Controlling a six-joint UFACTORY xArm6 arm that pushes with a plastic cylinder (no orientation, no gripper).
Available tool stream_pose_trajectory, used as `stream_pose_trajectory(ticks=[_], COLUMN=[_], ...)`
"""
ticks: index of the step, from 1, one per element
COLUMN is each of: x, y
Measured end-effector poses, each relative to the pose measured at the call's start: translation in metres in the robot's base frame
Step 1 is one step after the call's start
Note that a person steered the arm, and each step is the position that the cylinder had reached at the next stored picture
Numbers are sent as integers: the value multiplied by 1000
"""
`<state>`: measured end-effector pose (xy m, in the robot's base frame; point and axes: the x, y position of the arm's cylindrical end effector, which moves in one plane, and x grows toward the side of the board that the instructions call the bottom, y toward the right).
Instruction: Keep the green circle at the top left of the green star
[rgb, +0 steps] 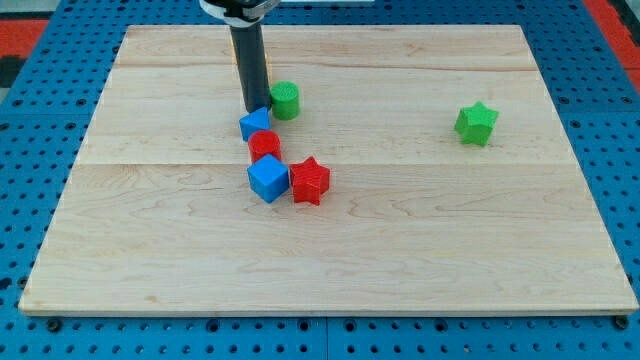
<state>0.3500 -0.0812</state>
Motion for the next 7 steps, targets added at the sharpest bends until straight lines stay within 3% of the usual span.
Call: stream_pose_trajectory(ticks=[1,3,4,6,7], x=[-6,-7,-23,0,-19], y=[2,133,103,187,154])
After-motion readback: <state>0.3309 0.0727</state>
